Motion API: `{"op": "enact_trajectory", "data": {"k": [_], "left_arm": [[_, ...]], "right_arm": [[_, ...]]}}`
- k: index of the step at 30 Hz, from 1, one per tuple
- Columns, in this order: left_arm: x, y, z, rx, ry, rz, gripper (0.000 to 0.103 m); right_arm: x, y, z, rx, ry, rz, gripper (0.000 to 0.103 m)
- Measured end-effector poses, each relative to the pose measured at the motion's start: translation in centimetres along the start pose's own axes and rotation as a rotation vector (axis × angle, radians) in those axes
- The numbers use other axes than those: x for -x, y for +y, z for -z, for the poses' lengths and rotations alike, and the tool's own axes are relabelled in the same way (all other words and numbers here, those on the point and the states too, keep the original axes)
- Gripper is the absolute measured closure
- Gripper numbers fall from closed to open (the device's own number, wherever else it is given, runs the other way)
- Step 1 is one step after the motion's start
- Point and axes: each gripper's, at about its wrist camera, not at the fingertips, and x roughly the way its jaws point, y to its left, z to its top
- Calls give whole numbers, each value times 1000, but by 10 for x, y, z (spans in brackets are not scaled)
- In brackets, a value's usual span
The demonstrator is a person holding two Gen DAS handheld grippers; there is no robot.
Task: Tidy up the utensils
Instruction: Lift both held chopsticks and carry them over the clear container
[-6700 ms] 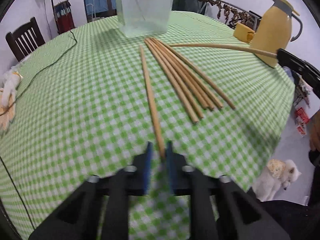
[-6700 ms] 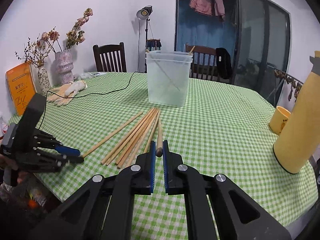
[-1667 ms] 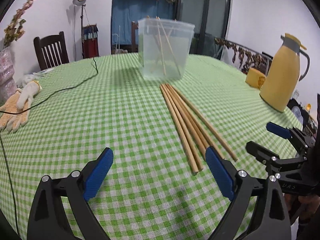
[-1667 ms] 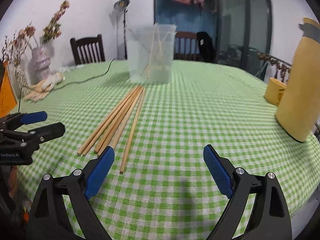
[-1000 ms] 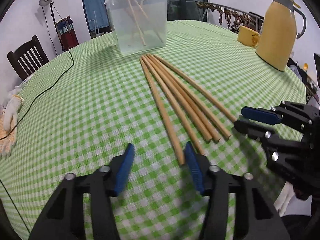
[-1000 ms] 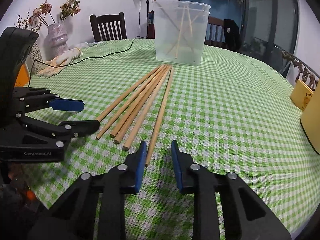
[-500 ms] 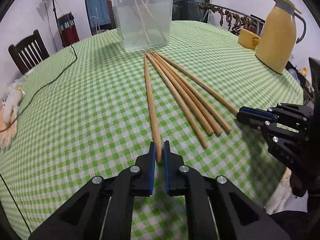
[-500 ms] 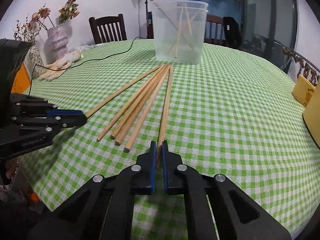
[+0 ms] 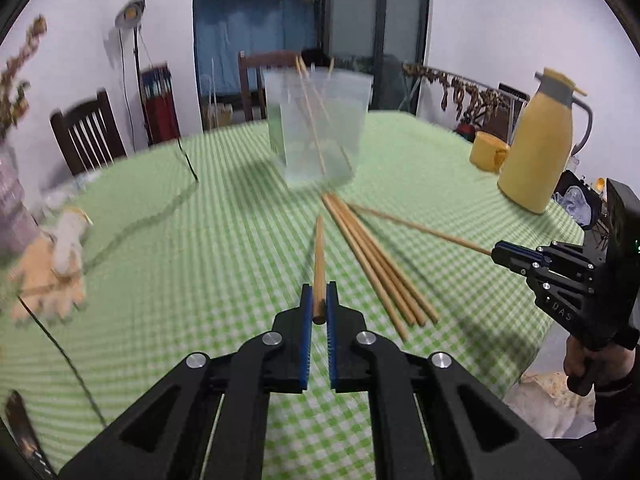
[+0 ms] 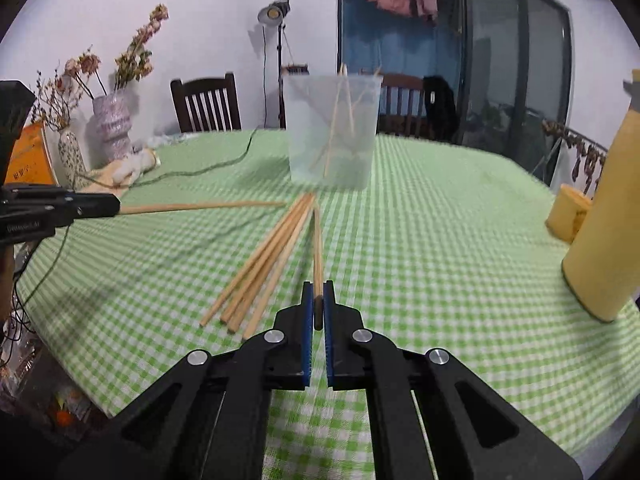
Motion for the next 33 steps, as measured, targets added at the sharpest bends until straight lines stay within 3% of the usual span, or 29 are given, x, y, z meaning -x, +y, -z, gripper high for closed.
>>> {"op": "enact_trajectory", "data": {"k": [5, 13, 24, 33], "left_arm": [[31, 11, -34, -25, -69, 18, 100], [34, 18, -93, -94, -83, 72, 100], [-34, 8, -200, -175, 10, 197, 100], [-66, -8, -231, -248, 19, 224, 100]], "right_arm": [[22, -12, -25, 3, -68, -33, 98], [46, -27, -81, 44, -150, -61, 98], [-14, -62, -156, 17, 17, -173, 98], [-52, -80, -184, -26, 110, -222, 98]]}}
